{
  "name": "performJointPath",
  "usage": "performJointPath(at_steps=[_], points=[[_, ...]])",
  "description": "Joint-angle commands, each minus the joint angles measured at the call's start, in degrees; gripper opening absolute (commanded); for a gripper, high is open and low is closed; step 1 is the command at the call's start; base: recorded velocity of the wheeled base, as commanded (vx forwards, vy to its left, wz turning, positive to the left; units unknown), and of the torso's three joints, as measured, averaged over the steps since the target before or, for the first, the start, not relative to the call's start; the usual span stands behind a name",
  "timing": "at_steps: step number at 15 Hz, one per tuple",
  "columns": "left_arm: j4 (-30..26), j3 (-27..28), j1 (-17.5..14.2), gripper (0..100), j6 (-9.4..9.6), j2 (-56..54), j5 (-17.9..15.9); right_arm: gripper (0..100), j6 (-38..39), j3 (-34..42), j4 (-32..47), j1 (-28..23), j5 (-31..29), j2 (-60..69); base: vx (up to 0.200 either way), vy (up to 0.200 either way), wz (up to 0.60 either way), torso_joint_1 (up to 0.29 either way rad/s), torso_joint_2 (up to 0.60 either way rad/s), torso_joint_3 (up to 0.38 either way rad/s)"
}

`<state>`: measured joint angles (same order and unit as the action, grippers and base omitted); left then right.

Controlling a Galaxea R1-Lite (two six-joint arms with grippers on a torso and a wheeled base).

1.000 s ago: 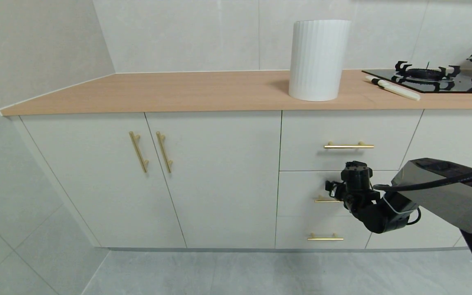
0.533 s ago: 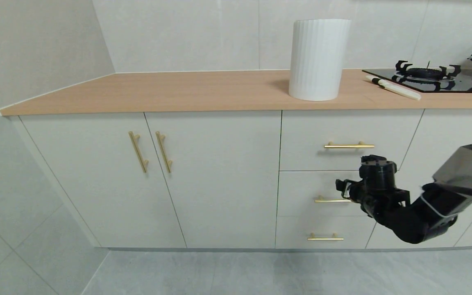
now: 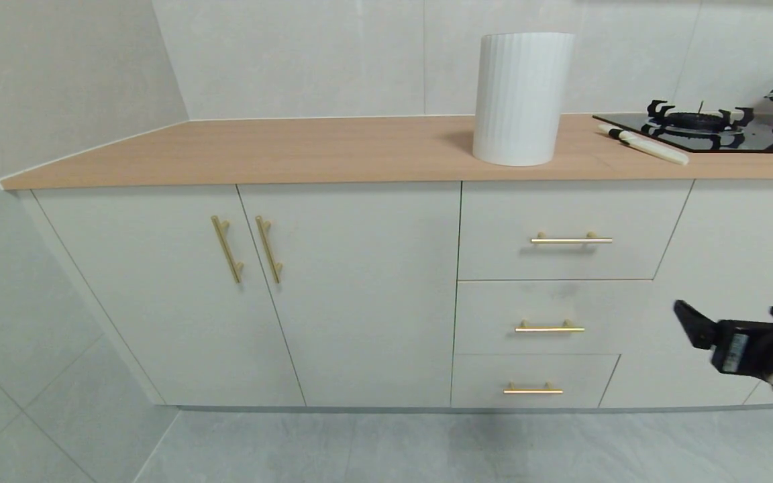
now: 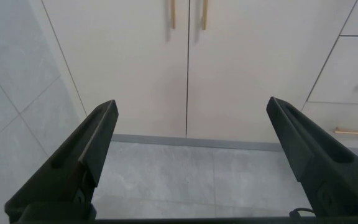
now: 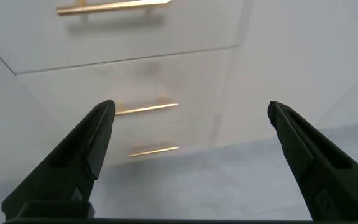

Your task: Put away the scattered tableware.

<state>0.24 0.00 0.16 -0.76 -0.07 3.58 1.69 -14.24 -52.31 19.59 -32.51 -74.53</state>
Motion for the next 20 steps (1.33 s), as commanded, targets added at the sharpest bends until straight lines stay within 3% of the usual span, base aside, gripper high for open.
performJointPath(at_steps=[1,3,5,7,10,12,13,14,20], points=[[0.02,0.0,0.02,100,-0.04,0.07,0.02,100,-15.41,14.24,5.99,-7.2,-2.56,33.93,0.0,0.0,0.0,0.0,0.0,0.0],[0.02,0.0,0.02,100,-0.04,0.07,0.02,100,-15.76,13.62,17.68,-13.17,-2.47,44.47,0.0,0.0,0.0,0.0,0.0,0.0],[0.02,0.0,0.02,100,-0.04,0.07,0.02,100,-16.9,9.84,40.62,-15.28,-2.29,63.63,0.0,0.0,0.0,0.0,0.0,0.0],[0.02,0.0,0.02,100,-0.04,0.07,0.02,100,-16.46,7.65,54.07,-19.06,-2.2,72.69,0.0,0.0,0.0,0.0,0.0,0.0],[0.02,0.0,0.02,100,-0.04,0.07,0.02,100,-13.91,10.72,51.87,-19.68,-3.52,74.53,0.0,0.0,0.0,0.0,0.0,0.0],[0.02,0.0,0.02,100,-0.04,0.07,0.02,100,-12.24,14.24,47.74,-19.68,3.51,74.45,0.0,0.0,0.0,0.0,0.0,0.0],[0.02,0.0,0.02,100,-0.04,0.07,0.02,100,-12.24,14.24,47.65,-19.68,3.95,74.45,0.0,0.0,0.0,0.0,0.0,0.0],[0.02,0.0,0.02,100,-0.04,0.07,0.02,100,-7.41,14.24,48.0,-19.68,11.77,74.45,0.0,0.0,0.0,0.0,0.0,0.0],[0.02,0.0,0.02,100,-0.04,0.07,0.02,100,-5.3,14.24,48.35,-19.68,25.39,74.45,0.0,0.0,0.0,0.0,0.0,0.0]])
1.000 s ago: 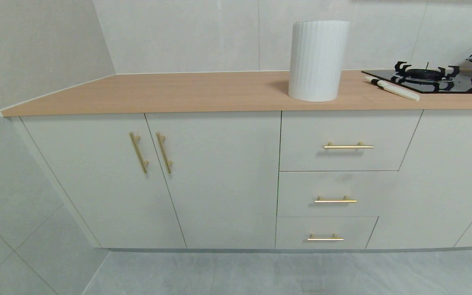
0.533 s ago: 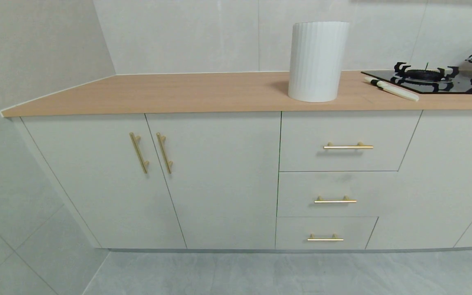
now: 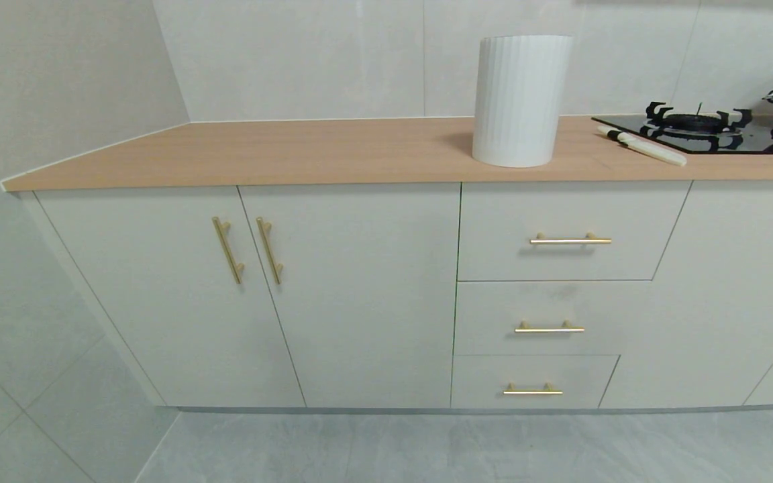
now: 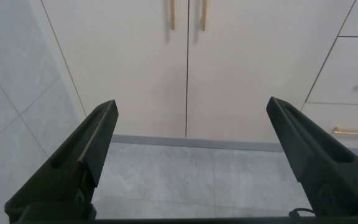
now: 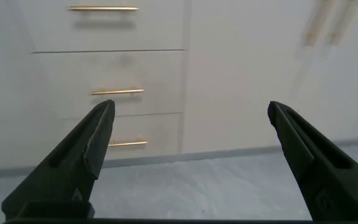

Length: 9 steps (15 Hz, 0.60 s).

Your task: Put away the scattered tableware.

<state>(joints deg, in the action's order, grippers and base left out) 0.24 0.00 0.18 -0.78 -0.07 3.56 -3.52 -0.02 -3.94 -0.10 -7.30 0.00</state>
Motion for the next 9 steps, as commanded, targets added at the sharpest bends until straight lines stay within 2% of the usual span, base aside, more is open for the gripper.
performJointPath(at_steps=[1,5,9], points=[[0.02,0.0,-0.01,100,-0.01,0.07,0.04,100,0.27,0.02,-0.02,0.01,0.36,-0.09,0.0,0.0,0.0,0.0,0.0,0.0],[0.02,0.0,-0.01,100,-0.01,0.07,0.04,100,0.89,0.02,3.32,0.01,6.07,-0.09,0.0,0.0,0.0,0.0,0.0,0.0],[0.02,0.0,-0.01,100,-0.01,0.07,0.04,100,0.27,0.02,3.06,0.01,6.69,-0.09,0.0,0.0,0.0,0.0,0.0,0.0]])
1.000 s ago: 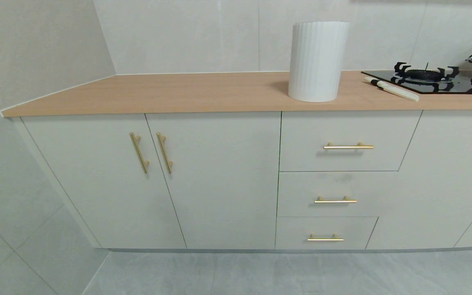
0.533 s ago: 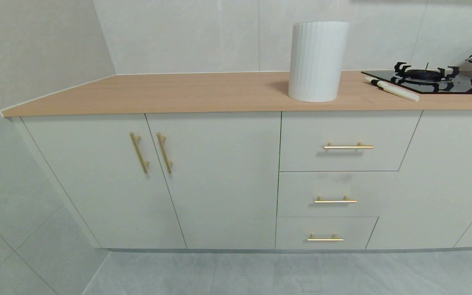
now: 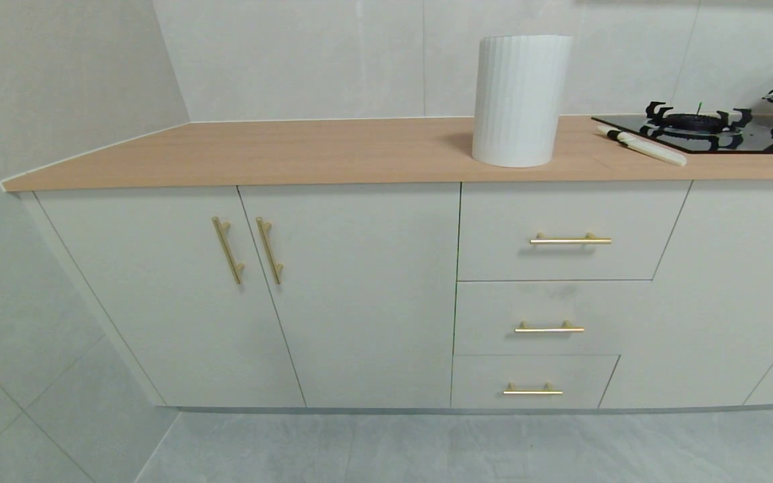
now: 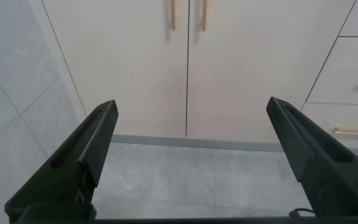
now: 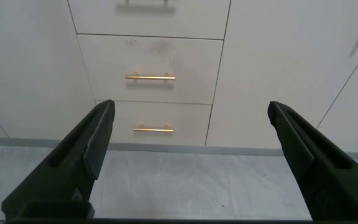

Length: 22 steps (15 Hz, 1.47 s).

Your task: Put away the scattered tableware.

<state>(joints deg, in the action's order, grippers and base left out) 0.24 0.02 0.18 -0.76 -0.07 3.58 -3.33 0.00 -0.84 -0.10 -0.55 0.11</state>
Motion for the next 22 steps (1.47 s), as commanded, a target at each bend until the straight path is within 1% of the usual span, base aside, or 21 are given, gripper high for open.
performJointPath(at_steps=[1,3,6,22], points=[[0.02,-0.02,-0.01,100,0.05,0.07,0.02,100,-0.63,0.0,-0.04,0.01,0.11,-0.2,0.0,0.0,0.0,0.0,0.0,0.0],[0.02,-0.02,-0.01,100,0.14,0.07,0.02,100,-1.86,0.0,-0.04,0.01,1.6,-0.2,0.0,0.0,0.0,0.0,0.0,0.0],[0.02,-0.02,-0.01,100,0.14,0.07,-0.07,100,-1.86,0.0,-0.04,0.01,1.78,-0.2,0.0,0.0,0.0,0.0,0.0,0.0],[0.02,-0.02,-0.01,100,0.05,0.07,-0.07,100,-1.33,0.0,-0.04,0.01,2.39,-0.2,0.2,0.0,0.0,0.004,0.0,0.001]])
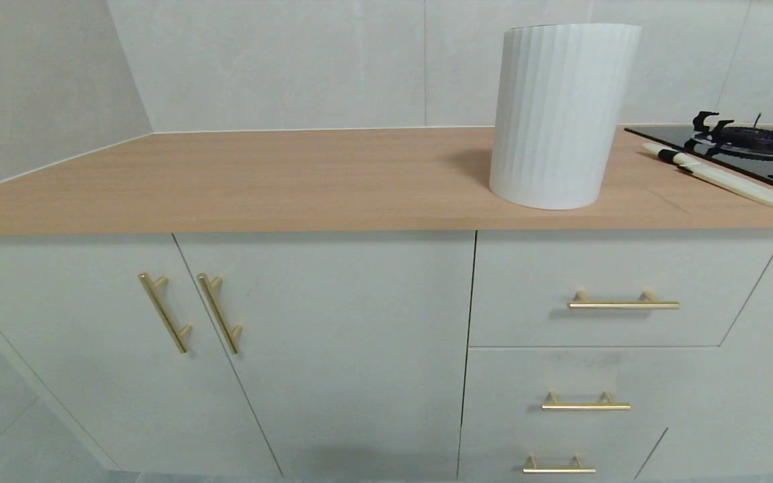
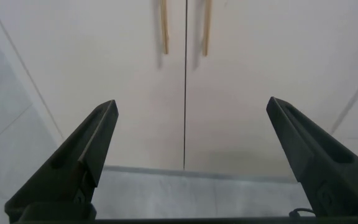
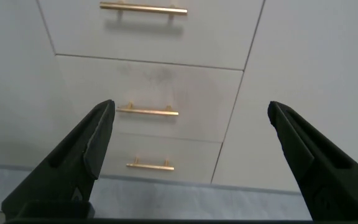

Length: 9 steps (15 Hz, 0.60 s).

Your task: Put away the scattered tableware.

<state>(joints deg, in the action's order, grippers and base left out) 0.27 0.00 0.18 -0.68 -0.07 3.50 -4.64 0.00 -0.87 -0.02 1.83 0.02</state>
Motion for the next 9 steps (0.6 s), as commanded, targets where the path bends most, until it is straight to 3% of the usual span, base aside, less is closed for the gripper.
performJointPath(at_steps=[1,5,9], points=[[0.0,0.0,-0.09,100,-0.02,0.07,0.02,100,0.07,0.0,-0.01,-0.06,0.02,-0.11,0.2,0.0,0.0,0.002,0.0,-0.002],[0.0,0.0,-0.01,100,0.07,0.07,0.02,100,-0.01,0.0,-0.01,-0.06,0.02,-0.11,0.2,0.0,0.0,0.004,0.0,0.001],[0.0,0.0,-0.01,100,0.07,0.07,0.02,100,-0.01,0.0,-0.01,0.02,0.02,-0.11,0.0,0.0,0.0,0.0,0.0,0.0]])
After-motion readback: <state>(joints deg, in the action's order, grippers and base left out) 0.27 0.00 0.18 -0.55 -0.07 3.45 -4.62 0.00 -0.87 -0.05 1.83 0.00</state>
